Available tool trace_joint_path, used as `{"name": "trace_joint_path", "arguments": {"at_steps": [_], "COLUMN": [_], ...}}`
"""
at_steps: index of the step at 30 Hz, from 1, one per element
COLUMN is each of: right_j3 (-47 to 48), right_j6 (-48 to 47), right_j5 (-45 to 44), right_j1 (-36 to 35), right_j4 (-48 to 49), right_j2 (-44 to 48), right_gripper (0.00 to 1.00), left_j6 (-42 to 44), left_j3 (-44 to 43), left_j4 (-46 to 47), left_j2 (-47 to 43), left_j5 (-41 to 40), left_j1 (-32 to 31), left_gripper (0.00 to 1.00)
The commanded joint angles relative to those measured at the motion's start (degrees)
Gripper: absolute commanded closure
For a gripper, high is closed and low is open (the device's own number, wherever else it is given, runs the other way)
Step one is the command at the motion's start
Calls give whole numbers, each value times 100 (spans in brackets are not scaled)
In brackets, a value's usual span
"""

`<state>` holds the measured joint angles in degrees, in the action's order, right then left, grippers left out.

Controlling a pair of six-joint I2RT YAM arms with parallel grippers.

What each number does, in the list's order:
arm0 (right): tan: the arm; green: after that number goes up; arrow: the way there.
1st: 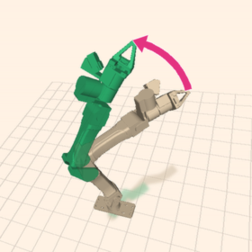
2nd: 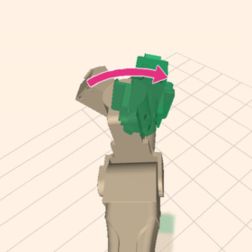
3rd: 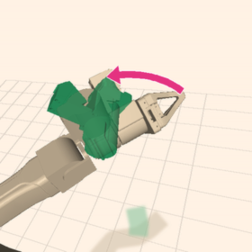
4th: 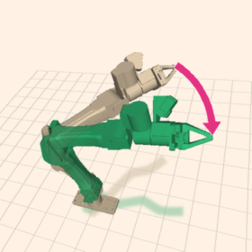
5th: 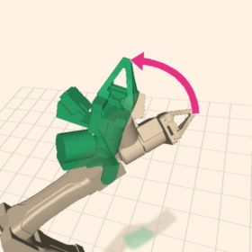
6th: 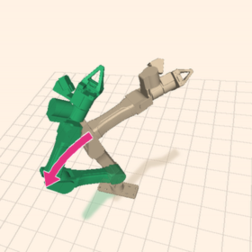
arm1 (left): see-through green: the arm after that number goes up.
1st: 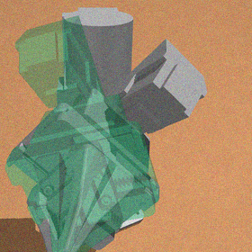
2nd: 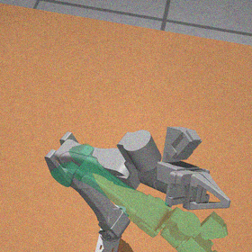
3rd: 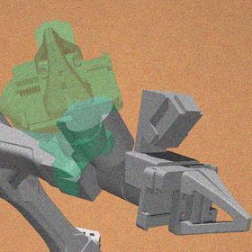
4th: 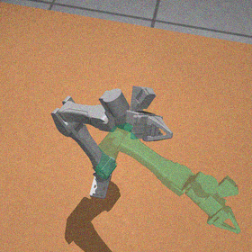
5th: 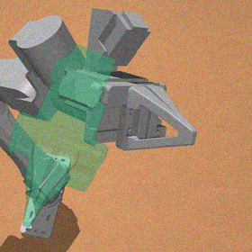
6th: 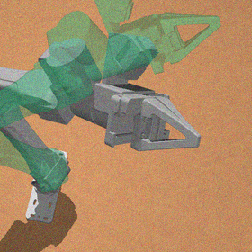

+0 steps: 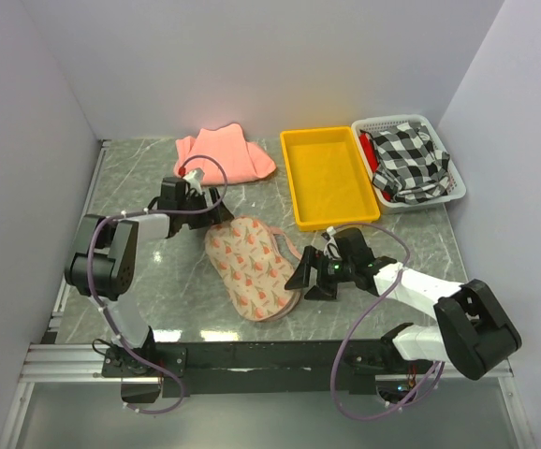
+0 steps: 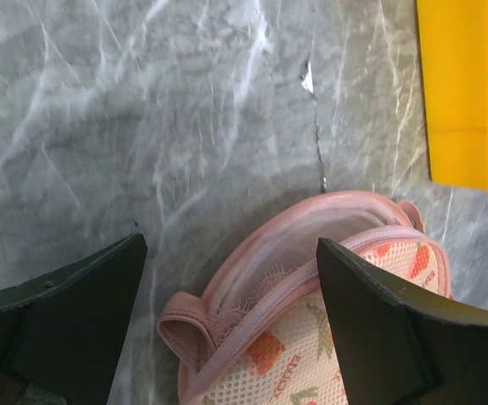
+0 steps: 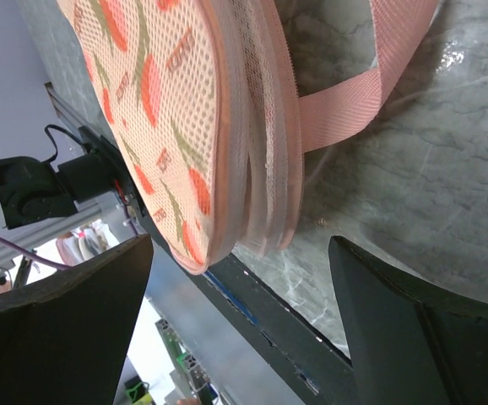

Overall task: Place the bra in the laundry bag and zip it closed
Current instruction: Adjust the laundry bag at the center of the board.

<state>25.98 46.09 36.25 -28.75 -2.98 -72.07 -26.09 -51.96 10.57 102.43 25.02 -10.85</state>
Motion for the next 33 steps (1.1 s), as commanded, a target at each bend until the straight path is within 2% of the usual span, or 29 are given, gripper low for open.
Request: {"name": "trace_joint_path", "arguments": {"at_steps": [1,7,13,18,22,23,25,26,28,29,30,33], "right_j3": [57,74,39,153,144,144,171,162,223,267,372,626], "right_j6": [15,-12,32,49,242,269,322,331,270,226,121,-133], "right_j5": [110,14,49,93,145,163,163,146,67,14,-21,-302], "right_j1": [-43,-43,-86,-174,-236,-236,-245,-254,-254,-245,-245,-245], "right_j4": [263,219,254,290,807,869,948,975,871,800,721,343], "right_j2": [-70,-96,-219,-316,-421,-465,-571,-580,-606,-624,-676,-746], "right_gripper": [7,7,8,11,24,32,39,49,55,64,69,72], "left_j6": [139,-37,7,-151,-195,-273,-335,-353,-353,-371,-380,-450], "left_j3": [239,495,345,573,626,652,731,749,784,802,837,942], "left_j4": [481,850,438,517,367,358,315,271,157,95,86,7], "left_j2": [-478,-768,-909,-1146,-1506,-1585,-1822,-1893,-2060,-2113,-2166,-2455], "left_j5": [110,223,-251,-505,-673,-691,-717,-726,-796,-814,-788,-779], "left_j1": [-5,4,4,4,-5,4,4,4,4,4,4,4], "left_gripper": [11,8,9,9,9,9,9,9,9,9,9,9]}}
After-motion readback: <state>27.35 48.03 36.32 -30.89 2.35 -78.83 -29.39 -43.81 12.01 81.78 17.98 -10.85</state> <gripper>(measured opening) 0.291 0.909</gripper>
